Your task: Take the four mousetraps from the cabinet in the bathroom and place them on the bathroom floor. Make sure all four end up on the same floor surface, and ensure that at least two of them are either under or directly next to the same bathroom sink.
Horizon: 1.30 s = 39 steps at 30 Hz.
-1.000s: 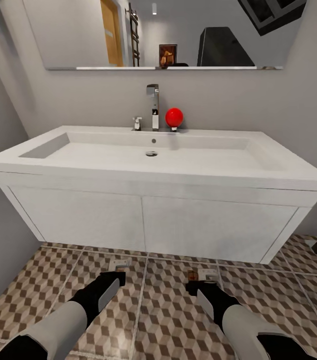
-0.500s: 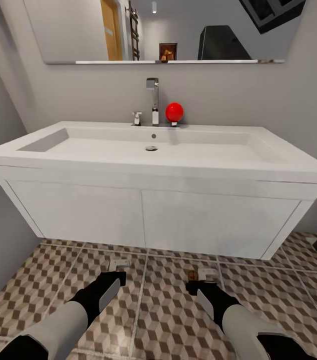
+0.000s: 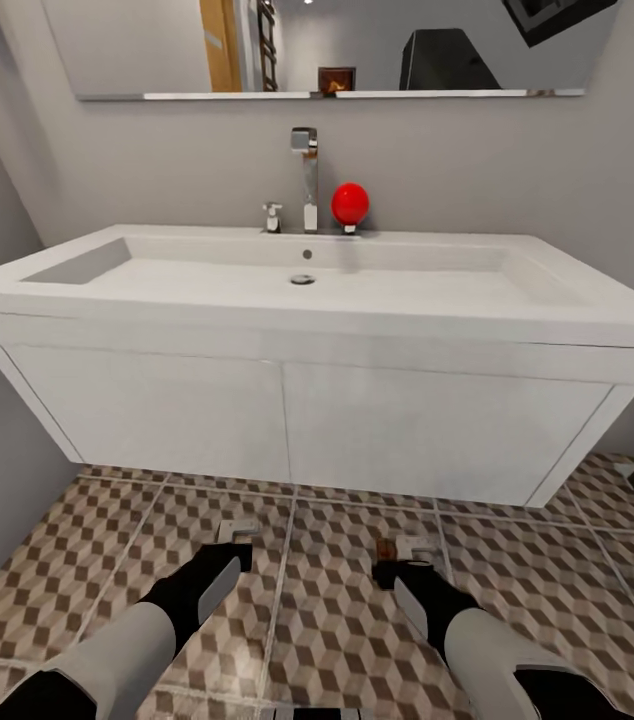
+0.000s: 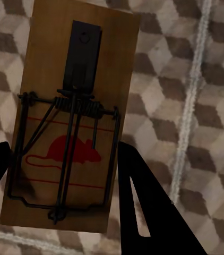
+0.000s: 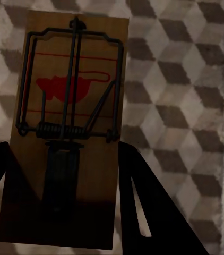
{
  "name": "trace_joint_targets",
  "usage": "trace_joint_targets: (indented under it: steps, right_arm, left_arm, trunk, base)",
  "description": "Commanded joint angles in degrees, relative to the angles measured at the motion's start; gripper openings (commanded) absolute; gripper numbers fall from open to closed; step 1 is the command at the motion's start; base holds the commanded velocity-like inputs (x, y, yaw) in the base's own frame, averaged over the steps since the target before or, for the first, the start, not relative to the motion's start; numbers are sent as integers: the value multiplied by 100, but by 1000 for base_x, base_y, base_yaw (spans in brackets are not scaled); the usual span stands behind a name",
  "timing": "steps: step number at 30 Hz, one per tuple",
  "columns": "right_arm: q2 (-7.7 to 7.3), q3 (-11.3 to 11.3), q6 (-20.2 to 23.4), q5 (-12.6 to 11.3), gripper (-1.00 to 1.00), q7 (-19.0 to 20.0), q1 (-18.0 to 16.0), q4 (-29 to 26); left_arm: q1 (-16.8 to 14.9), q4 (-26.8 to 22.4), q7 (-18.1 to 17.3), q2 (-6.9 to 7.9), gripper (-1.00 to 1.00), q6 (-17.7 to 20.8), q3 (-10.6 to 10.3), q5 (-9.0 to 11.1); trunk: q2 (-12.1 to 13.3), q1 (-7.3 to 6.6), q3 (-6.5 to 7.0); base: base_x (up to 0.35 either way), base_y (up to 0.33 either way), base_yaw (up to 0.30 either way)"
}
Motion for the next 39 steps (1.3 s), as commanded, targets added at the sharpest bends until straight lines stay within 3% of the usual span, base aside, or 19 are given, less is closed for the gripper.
trace_joint_targets:
  steps: [1, 5, 39]
  right_arm:
    - [5, -47, 29, 22, -100, -3, -1, -12]
    - [5, -47, 29, 22, -100, -3, -1, -12]
    - [5, -47, 20, 31, -100, -3, -1, -12]
  left_arm:
    - [-4, -11, 45, 5, -100, 21, -48, 49]
    - [-3, -11, 45, 7, -100, 21, -48, 49]
    - [-3, -18, 9, 11, -100, 21, -48, 64]
  trunk:
    - [-4, 1, -28]
    - [-9, 11, -116]
    - [-9, 11, -116]
  base:
    - [0, 0, 0]
    - [0, 0, 0]
    - [101, -12, 0]
